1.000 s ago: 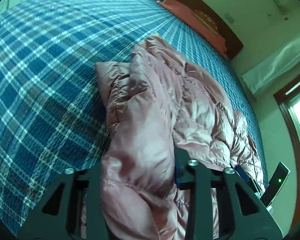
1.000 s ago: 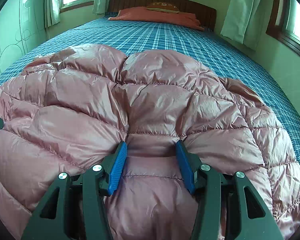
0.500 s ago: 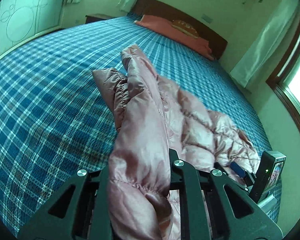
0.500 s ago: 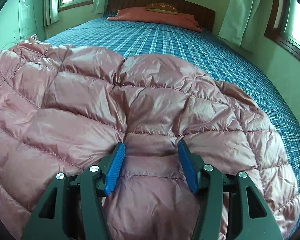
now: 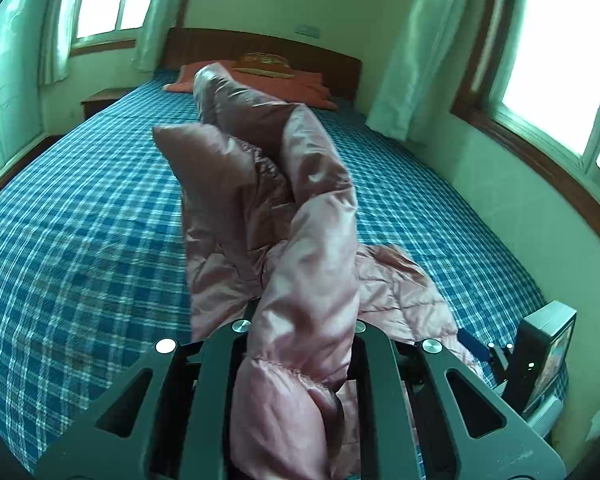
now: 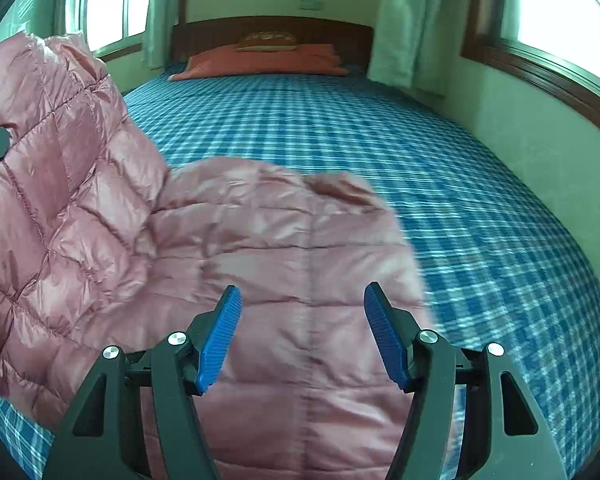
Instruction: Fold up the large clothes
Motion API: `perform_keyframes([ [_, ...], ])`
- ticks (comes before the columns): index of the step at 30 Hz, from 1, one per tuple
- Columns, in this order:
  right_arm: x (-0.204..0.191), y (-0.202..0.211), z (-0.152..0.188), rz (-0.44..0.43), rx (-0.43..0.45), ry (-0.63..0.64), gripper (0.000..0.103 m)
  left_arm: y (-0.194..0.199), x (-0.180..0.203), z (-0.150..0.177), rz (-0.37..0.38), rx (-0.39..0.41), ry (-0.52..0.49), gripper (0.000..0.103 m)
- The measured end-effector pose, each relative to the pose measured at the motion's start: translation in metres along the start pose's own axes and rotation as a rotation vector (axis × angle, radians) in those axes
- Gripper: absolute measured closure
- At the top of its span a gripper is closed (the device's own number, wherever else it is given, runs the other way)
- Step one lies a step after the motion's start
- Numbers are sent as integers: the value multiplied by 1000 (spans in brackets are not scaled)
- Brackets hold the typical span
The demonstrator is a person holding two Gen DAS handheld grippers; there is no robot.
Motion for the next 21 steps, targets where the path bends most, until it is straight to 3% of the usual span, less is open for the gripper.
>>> perform_keyframes([
  [7, 71, -1, 23, 69, -40, -76, 39, -44, 75, 25, -28, -66, -142, 90],
  [12, 113, -7, 42, 109, -81, -125, 39, -84, 108, 57, -53, -157, -181, 91],
  [15, 132, -10, 54, 121, -103, -153, 39, -103, 120, 76, -73, -192, -199, 91],
  [21, 149, -19, 65, 124, -132, -186, 39, -121, 135, 100, -126, -192, -227, 91],
])
Point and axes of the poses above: each gripper's, at about its wrist camera, not at the fingertips, and y roughly against the way its jaws point, x to its right, z to its underside, the point moved 4 cm from there along -y, roughly the way its jaws point, and after that the axes turned 2 degrees about y, right-handed, at the moved point
